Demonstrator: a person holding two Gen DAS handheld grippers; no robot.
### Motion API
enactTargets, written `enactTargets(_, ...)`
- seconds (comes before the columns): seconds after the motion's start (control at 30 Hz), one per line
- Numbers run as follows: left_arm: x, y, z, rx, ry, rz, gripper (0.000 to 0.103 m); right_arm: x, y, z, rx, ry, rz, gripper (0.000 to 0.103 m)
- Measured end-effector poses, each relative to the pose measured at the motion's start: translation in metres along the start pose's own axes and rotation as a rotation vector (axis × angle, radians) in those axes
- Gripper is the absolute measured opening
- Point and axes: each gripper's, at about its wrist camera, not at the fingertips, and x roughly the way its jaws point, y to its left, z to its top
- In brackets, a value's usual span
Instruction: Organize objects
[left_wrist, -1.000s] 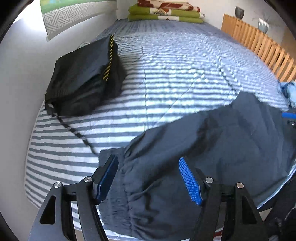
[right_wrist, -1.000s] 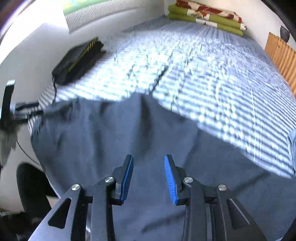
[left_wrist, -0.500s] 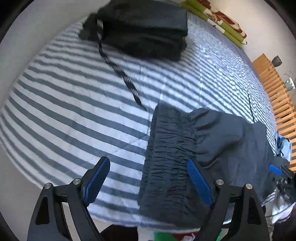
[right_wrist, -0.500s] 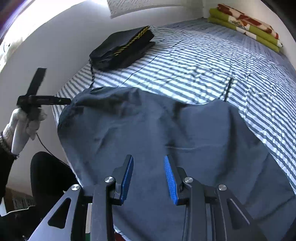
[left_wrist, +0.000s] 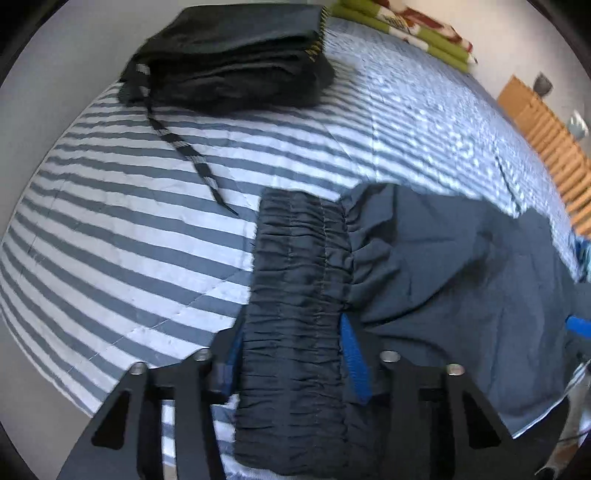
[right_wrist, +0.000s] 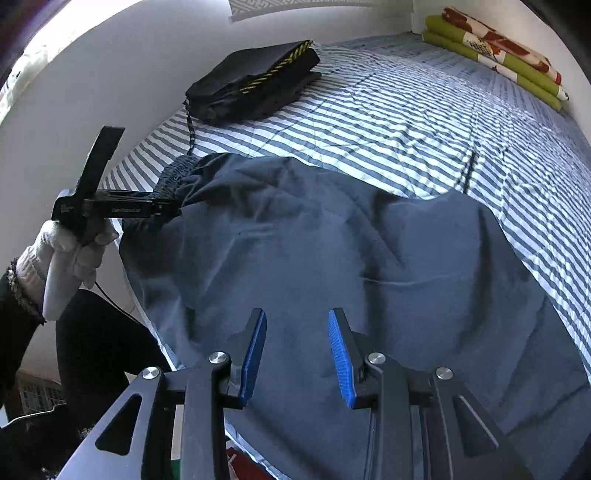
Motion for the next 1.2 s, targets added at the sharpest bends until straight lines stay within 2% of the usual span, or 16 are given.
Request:
enactTargets(0.07, -0.011, 0.004, 0.002, -0.023, -0.018, -0.027, 0.028, 0.0, 0.004, 0.002, -0.009, -0.01, -0.008, 0.032)
enactTargets(0.23, -0.026, 0.005, 0.002, 0.003, -0.038, -0.053, 0.024, 0.002, 0.004, -0.004, -0.019, 0.002, -0.031, 0.032)
enactTargets(0.27, -0.024, 0.003, 0.002, 0.018, -0.032, -0.045, 0.028, 0.003, 0.002, -0.006, -0.017, 0.007, -0.033, 0.032)
enactTargets(0.3, -0.022, 0.005, 0.003, 0.02, -0.023, -0.043, 0.038, 0.005, 0.0, -0.009, -0.01, 0.018, -0.038, 0.032)
enactTargets(0.33, -0.018, 0.008, 0.004, 0.006, -0.005, -0.057, 0.053, 0.006, -0.001, -0.011, -0.006, 0.022, -0.042, 0.032)
enactTargets(0.4, -0.011, 0.016, 0.004, -0.022, 0.013, -0.108, 0.072, 0.006, -0.005, -0.016, 0.008, 0.029, -0.047, 0.032)
enactTargets(0.47, 0.005, 0.016, -0.002, -0.037, 0.062, -0.156, 0.074, 0.005, -0.009, -0.02, 0.018, 0.032, -0.051, 0.032)
enactTargets(0.5, 0.003, 0.01, -0.006, -0.013, 0.007, -0.128, 0.074, 0.005, -0.01, -0.021, 0.024, 0.033, -0.051, 0.032)
enactTargets(0.53, 0.006, -0.001, -0.009, 0.026, 0.01, -0.094, 0.07, 0.004, -0.011, -0.023, 0.027, 0.035, -0.05, 0.032)
enactTargets(0.6, 0.007, -0.02, -0.011, 0.082, -0.011, -0.003, 0.05, 0.004, -0.012, -0.024, 0.027, 0.037, -0.056, 0.032)
enactTargets(0.63, 0.006, -0.024, -0.01, 0.065, -0.008, -0.021, 0.039, 0.004, -0.012, -0.025, 0.028, 0.037, -0.06, 0.032)
enactTargets(0.73, -0.007, -0.025, -0.003, 0.017, -0.025, -0.046, 0.024, 0.002, -0.015, -0.028, 0.043, 0.031, -0.067, 0.032)
enactTargets(0.87, -0.035, -0.023, 0.006, 0.044, -0.101, 0.015, 0.021, -0.002, -0.02, -0.032, 0.056, 0.027, -0.088, 0.032)
enactTargets(0.97, -0.051, -0.003, 0.013, 0.011, -0.127, 0.046, 0.021, -0.003, -0.024, -0.035, 0.074, 0.023, -0.098, 0.032)
enactTargets(1.13, -0.076, 0.057, 0.015, -0.081, -0.15, 0.155, 0.021, -0.006, -0.034, -0.038, 0.125, 0.015, -0.1, 0.032)
enactTargets(1.2, -0.077, 0.081, 0.019, -0.099, -0.144, 0.235, 0.025, -0.007, -0.036, -0.04, 0.131, 0.015, -0.103, 0.032)
